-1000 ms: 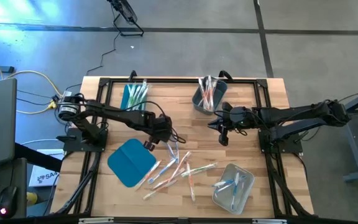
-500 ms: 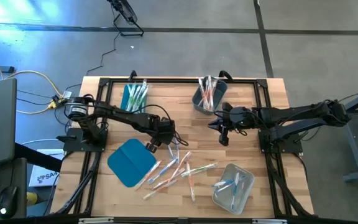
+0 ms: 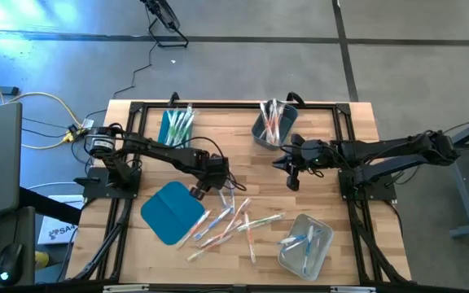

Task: Pick & Place Toothbrushes
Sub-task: Put the top left blue toothbrush into the light gray bin

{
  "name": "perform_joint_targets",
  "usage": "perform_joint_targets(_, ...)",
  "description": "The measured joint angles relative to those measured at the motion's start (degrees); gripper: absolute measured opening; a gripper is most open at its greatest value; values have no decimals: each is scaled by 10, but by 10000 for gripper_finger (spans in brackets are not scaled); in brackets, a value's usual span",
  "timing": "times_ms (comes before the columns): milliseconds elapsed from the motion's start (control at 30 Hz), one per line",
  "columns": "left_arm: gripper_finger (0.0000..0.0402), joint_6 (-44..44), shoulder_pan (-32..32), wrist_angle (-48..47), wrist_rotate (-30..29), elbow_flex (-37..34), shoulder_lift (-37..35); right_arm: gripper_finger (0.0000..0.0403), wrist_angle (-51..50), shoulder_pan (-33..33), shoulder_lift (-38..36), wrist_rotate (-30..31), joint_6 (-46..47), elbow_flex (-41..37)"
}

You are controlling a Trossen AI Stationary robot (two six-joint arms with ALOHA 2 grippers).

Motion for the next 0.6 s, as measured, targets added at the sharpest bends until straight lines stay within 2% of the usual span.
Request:
perform_joint_targets(133,137,0,0,-27,14,1,0,34,0,0,0,0,0,0)
perform_joint_targets(600,17,-16,0,-60,44,0,0,34,0,0,0,0,0,0)
